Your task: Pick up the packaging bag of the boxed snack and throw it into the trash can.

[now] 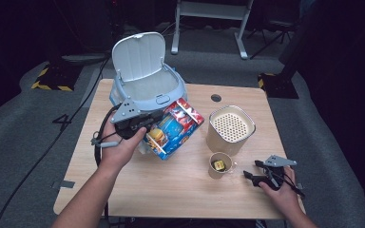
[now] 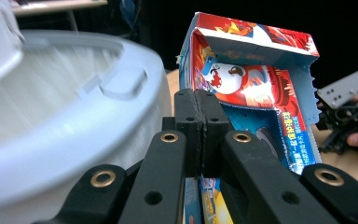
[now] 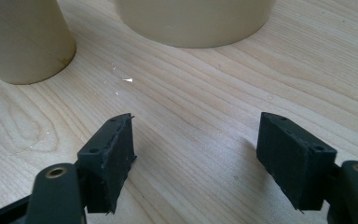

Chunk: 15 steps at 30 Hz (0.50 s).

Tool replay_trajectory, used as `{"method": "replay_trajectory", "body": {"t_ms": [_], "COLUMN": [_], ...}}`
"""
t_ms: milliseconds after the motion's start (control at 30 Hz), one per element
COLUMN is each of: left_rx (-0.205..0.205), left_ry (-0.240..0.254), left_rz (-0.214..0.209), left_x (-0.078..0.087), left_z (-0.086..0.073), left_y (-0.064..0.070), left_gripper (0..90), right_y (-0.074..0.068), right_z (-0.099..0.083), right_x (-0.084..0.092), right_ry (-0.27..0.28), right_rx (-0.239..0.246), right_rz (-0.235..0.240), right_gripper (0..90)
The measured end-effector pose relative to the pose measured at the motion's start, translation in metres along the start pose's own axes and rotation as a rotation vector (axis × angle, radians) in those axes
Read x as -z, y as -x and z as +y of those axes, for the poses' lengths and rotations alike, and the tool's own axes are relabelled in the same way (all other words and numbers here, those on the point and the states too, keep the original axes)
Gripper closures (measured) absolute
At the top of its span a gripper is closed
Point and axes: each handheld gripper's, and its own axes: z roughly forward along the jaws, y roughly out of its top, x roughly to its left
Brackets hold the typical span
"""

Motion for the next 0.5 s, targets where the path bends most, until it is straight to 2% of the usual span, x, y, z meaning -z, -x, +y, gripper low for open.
{"method": "replay_trajectory", "body": {"t_ms": [333,500], "left_rx": [-0.043,-0.026], "left_ry": [0.06,0.095], "left_rz": [0.043,0.066], "left_x": [0.009,0.01], "left_z": [0.045,0.058], "left_y": [-0.012,-0.021], "left_gripper": [88.9,88.9], "right_y": [0.0,0.0], "right_z": [0.0,0.0], "right_x": [0.0,0.0], "right_ry": [0.0,0.0], "right_rx": [-0.001,-0.001], "right_rz": [-0.001,-0.001], "right_gripper": [27.9,28.0]}}
